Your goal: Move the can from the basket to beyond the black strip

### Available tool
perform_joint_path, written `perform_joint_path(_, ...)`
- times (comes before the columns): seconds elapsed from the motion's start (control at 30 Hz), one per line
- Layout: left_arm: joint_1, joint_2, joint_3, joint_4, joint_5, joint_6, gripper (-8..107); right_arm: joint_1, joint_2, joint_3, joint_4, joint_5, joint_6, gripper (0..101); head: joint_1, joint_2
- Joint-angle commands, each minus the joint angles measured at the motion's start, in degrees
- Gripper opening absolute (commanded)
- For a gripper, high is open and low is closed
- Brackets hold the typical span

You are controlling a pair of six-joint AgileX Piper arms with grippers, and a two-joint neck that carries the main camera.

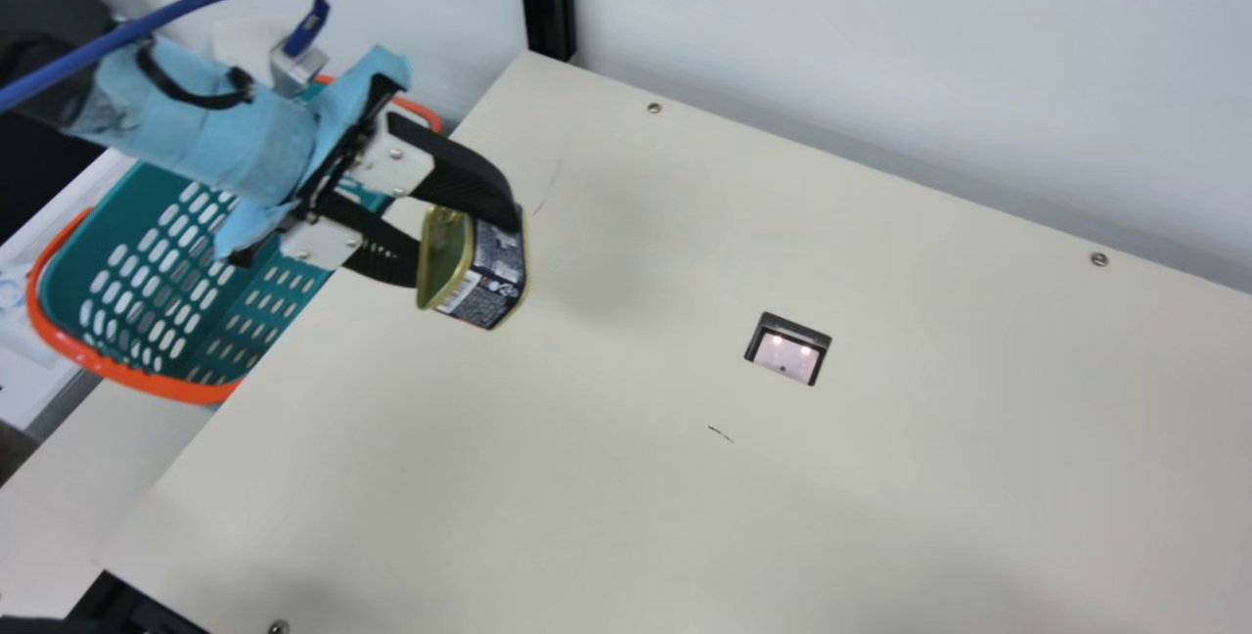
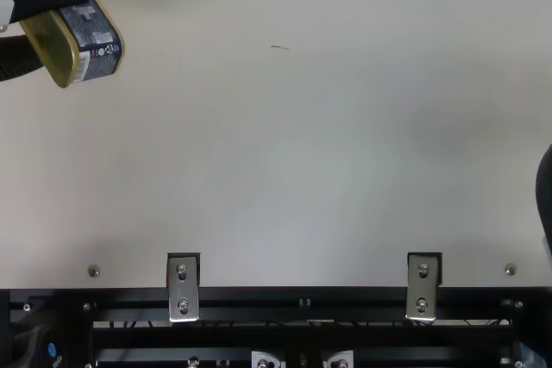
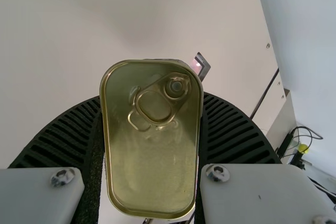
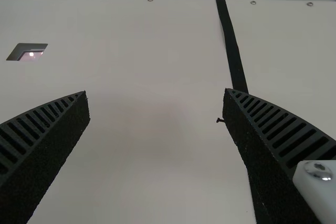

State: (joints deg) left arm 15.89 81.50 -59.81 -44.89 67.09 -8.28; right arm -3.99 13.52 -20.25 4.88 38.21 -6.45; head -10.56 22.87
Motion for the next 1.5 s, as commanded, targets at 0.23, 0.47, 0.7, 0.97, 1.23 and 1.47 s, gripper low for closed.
perform_joint_path(0.23, 0.0, 0.0, 0.0, 0.0, 0.0, 0.0, 10, 0.0, 0.0, 0.0, 0.0, 0.0, 0.0, 101, 0.2, -4.6)
perform_joint_path(0.47, 0.0, 0.0, 0.0, 0.0, 0.0, 0.0, 10, 0.0, 0.0, 0.0, 0.0, 0.0, 0.0, 101, 0.8, -10.3)
perform_joint_path(0.7, 0.0, 0.0, 0.0, 0.0, 0.0, 0.0, 10, 0.0, 0.0, 0.0, 0.0, 0.0, 0.0, 101, 1.9, -16.2)
perform_joint_path(0.97, 0.0, 0.0, 0.0, 0.0, 0.0, 0.0, 10, 0.0, 0.0, 0.0, 0.0, 0.0, 0.0, 101, 5.1, -19.6)
perform_joint_path(1.23, 0.0, 0.0, 0.0, 0.0, 0.0, 0.0, 10, 0.0, 0.0, 0.0, 0.0, 0.0, 0.0, 101, 6.9, -20.5)
perform_joint_path(1.47, 0.1, 0.1, 0.0, 0.0, 0.0, 0.1, 10, 0.0, 0.0, 0.0, 0.0, 0.0, 0.0, 101, 6.9, -20.5)
